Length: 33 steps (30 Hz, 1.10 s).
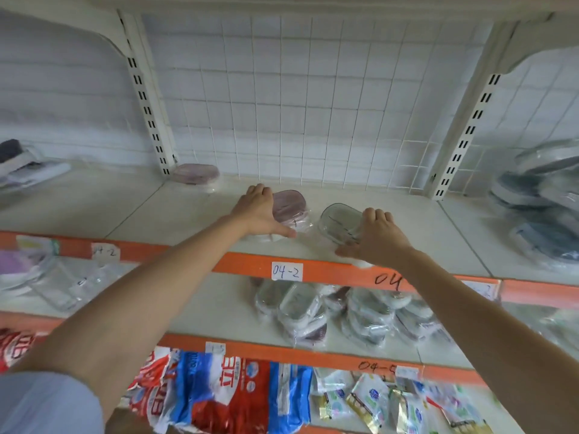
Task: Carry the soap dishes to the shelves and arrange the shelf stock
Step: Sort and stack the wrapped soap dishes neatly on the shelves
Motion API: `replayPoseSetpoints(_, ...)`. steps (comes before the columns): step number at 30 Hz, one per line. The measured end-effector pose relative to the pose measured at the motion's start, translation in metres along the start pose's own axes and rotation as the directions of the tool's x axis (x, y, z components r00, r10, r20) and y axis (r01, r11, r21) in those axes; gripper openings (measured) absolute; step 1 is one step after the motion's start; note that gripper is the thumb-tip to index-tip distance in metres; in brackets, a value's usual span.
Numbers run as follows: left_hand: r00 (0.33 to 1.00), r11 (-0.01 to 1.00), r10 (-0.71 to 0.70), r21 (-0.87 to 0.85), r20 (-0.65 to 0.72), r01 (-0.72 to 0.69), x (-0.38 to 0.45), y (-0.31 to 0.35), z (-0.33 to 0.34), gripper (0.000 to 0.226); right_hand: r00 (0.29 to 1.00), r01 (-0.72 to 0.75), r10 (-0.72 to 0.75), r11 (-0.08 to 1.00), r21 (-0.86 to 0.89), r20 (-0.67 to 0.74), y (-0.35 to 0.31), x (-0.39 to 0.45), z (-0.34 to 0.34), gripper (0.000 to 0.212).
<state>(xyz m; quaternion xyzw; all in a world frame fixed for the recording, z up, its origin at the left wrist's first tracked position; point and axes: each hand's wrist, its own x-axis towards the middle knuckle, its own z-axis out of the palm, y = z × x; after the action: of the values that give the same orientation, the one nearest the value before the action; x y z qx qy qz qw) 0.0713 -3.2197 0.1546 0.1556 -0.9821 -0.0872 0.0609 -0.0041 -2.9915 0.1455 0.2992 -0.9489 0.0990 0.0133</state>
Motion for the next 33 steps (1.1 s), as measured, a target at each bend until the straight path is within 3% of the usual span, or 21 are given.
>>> replayPoseSetpoints(9, 0.997, 0.996, 0.051, 0.074, -0.059, -0.047, -0.089, 0.062, 0.032, 0.110, 0.999, -0.029, 0.030, 0.999, -0.035, 0.032, 0.033, -0.114, 0.001, 0.096)
replayPoseSetpoints(18, 0.991, 0.991, 0.085, 0.112, -0.099, -0.074, -0.148, 0.077, 0.073, 0.109, 0.987, -0.079, 0.079, 0.997, -0.011, 0.139, 0.039, -0.180, 0.038, 0.104)
replayPoseSetpoints(25, 0.997, 0.990, -0.052, 0.131, 0.063, 0.043, -0.191, 0.048, 0.119, 0.113, 0.964, -0.044, 0.035, 0.999, 0.027, 0.265, 0.023, -0.199, 0.091, 0.104)
replayPoseSetpoints(33, 0.941, 0.967, -0.245, 0.132, 0.235, 0.218, -0.209, -0.017, 0.157, 0.107, 0.923, 0.041, -0.055, 0.998, 0.045, 0.381, -0.027, -0.184, 0.148, 0.098)
